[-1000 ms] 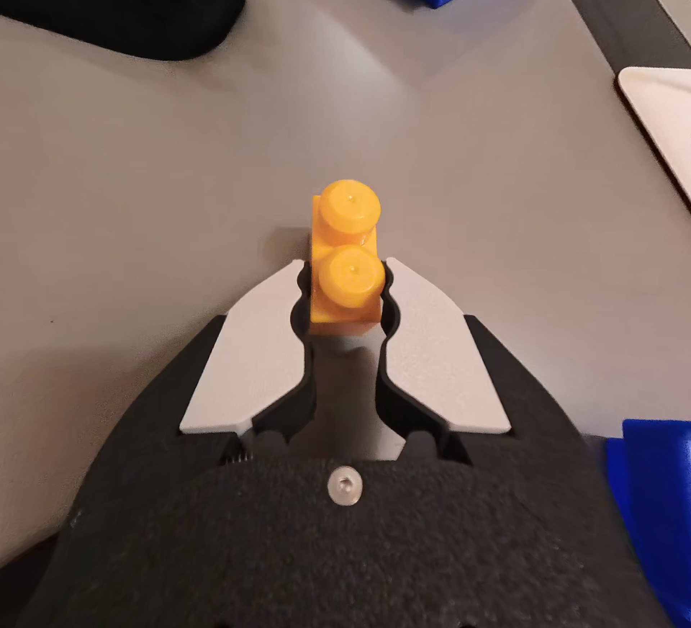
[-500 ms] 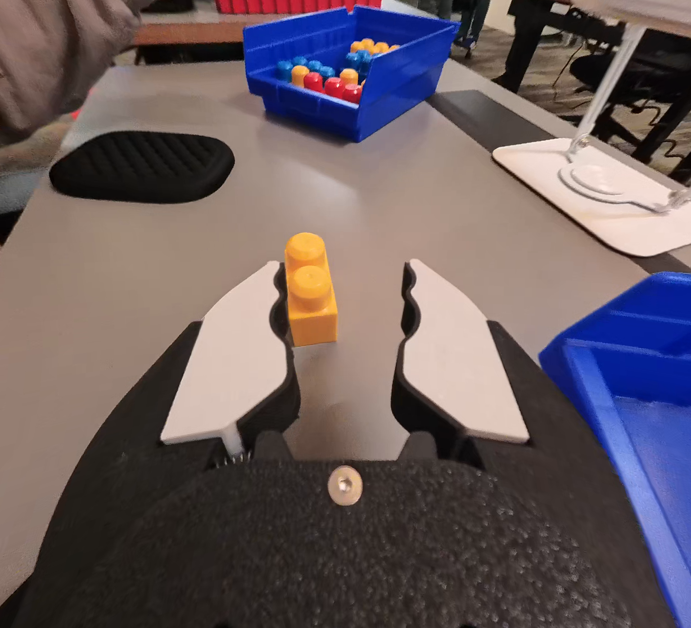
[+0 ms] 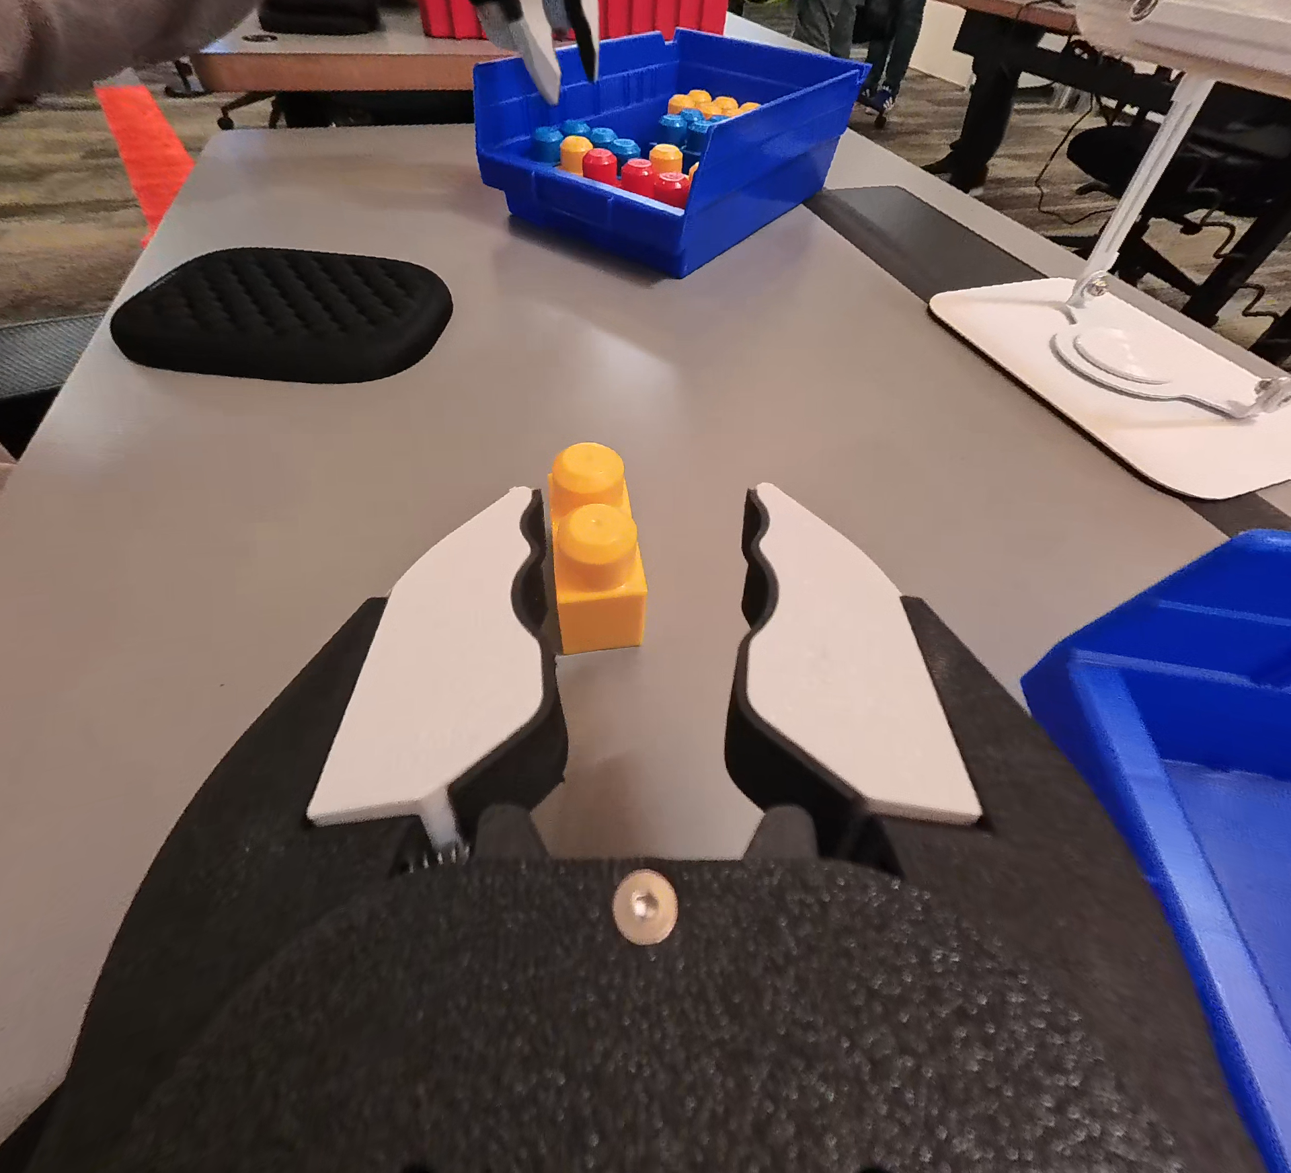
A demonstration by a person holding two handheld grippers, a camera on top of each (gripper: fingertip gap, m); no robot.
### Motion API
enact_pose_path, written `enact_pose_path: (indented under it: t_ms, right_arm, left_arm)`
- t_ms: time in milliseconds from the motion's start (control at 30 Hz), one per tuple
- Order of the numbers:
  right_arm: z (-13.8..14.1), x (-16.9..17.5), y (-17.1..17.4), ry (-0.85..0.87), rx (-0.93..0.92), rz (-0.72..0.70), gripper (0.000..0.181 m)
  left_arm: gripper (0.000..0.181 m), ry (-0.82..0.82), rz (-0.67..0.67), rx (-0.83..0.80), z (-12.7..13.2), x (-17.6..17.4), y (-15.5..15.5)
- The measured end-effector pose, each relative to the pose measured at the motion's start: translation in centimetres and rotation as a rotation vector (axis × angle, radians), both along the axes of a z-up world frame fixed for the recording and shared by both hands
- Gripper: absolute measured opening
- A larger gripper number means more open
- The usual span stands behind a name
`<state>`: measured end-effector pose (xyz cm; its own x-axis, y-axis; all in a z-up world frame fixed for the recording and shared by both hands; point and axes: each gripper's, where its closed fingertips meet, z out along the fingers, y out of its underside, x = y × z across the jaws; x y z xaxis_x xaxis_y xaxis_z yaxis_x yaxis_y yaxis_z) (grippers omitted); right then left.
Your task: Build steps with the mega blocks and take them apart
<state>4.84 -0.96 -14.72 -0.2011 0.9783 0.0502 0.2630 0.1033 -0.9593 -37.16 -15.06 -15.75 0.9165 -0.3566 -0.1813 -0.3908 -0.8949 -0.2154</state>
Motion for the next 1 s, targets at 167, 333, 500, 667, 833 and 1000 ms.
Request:
enact_pose_path:
  t_ms: [167,333,500,667,833,1000]
  right_arm:
    - [-0.2,0.0,0.1,-0.008,-0.016,0.000,0.053]
    - [0.0,0.1,-0.1,0.002,-0.020,0.004,0.053]
    - [-0.4,0.0,-0.1,-0.015,-0.028,0.008,0.053]
    - [0.0,0.1,0.0,-0.001,-0.026,0.001,0.053]
    - [-0.2,0.1,0.1,-0.007,-0.029,-0.001,0.053]
    - [0.2,0.2,0.2,0.009,-0.033,-0.008,0.053]
  left_arm:
    - [0.042,0.062,0.029,-0.130,-1.5,-2.0,0.1]
    - [0.043,0.017,0.074,-0.242,-2.3,-2.3,-0.2]
    - [0.040,0.052,0.088,-0.383,-3.1,-2.5,-0.9]
    - [0.030,0.151,0.074,-0.511,-3.9,-3.0,-1.6]
    - [0.031,0.173,0.076,-0.505,-3.8,-3.2,-1.6]
    - [0.030,0.246,0.051,-0.343,0.3,-3.3,-0.9]
